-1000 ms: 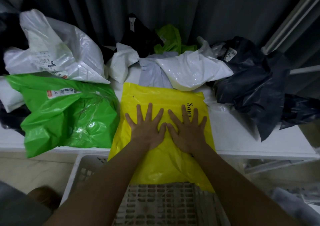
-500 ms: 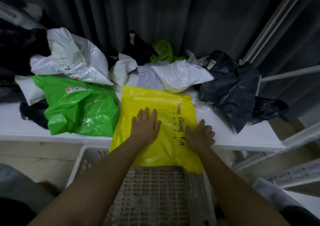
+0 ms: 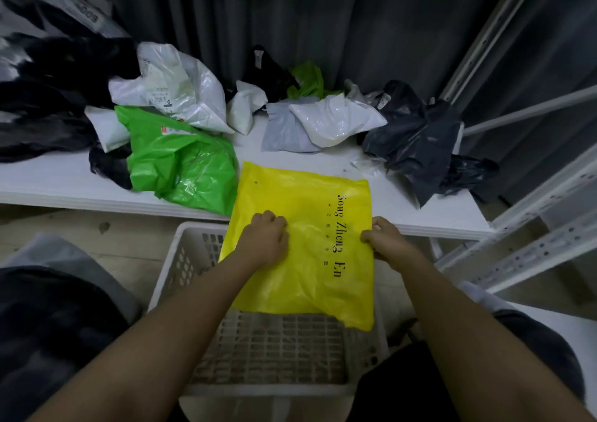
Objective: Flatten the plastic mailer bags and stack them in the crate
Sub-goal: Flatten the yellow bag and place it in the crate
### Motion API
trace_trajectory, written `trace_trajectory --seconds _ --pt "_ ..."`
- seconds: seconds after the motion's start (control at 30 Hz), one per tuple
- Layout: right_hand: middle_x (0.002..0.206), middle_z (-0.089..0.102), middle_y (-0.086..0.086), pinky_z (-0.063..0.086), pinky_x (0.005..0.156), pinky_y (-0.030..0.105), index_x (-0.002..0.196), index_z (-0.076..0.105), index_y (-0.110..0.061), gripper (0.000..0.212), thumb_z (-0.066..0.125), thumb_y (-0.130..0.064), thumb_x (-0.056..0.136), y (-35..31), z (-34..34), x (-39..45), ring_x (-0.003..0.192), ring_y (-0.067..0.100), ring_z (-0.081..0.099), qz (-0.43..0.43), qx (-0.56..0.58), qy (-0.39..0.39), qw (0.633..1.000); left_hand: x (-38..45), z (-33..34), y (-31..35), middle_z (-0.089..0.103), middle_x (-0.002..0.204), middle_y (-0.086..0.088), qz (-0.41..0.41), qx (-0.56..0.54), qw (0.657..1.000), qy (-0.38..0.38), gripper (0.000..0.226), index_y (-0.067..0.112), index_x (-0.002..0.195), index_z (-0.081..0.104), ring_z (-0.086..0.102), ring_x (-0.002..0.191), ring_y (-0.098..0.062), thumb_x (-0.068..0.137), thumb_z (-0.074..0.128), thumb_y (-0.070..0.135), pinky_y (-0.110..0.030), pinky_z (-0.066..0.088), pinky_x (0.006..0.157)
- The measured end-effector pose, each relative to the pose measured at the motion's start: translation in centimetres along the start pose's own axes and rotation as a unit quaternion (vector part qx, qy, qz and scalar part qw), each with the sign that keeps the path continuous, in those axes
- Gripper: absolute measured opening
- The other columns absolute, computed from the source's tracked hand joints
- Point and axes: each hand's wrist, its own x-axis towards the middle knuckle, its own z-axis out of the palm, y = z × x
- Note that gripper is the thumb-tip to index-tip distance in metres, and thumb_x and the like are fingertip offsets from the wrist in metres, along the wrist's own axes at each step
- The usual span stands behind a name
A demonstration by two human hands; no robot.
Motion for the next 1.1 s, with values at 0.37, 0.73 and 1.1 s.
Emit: trace_trajectory --seconds 0.37,0.73,1.1 --pt "0.108 0.062 0.02 0.051 0.064 0.03 0.113 0.058 -0.01 0.036 0.046 0.012 0.086 7.6 2.9 -4.1 0.079 0.026 0.06 0.043 -0.056 -0.05 0.996 -6.8 9.3 -7.0 -0.001 0.158 -0.019 -0.339 -0.33 0.874 -0.114 0.095 0.008 0.15 -0.012 0.02 0.141 -0.04 0.093 0.055 0.042 -0.046 0.031 0.11" --pt "0.127 0.057 0.016 0.056 0.072 0.036 0.132 0.05 -0.007 0.044 0.055 0.0 0.089 12.4 8.7 0.0 0.102 0.031 0.061 0.1 0.143 -0.081 0.981 -4.8 12.3 -9.6 0.024 0.153 -0.022 -0.329 -0.329 0.871 -0.16 0.076 0.004 0.15 0.014 0.04 0.129 -0.04 0.095 0.053 0.037 -0.043 0.043 0.094" --pt "0.132 0.049 0.026 0.042 0.093 0.038 0.137 0.039 0.005 0.042 0.044 -0.004 0.097 14.2 10.1 2.5 0.12 0.038 0.05 0.108 -0.268 -0.013 0.957 -2.3 15.3 -10.5 0.05 0.124 -0.028 -0.328 -0.279 0.876 -0.216 0.043 0.0 0.132 0.041 0.055 0.107 -0.043 0.098 0.048 0.026 -0.044 0.048 0.086"
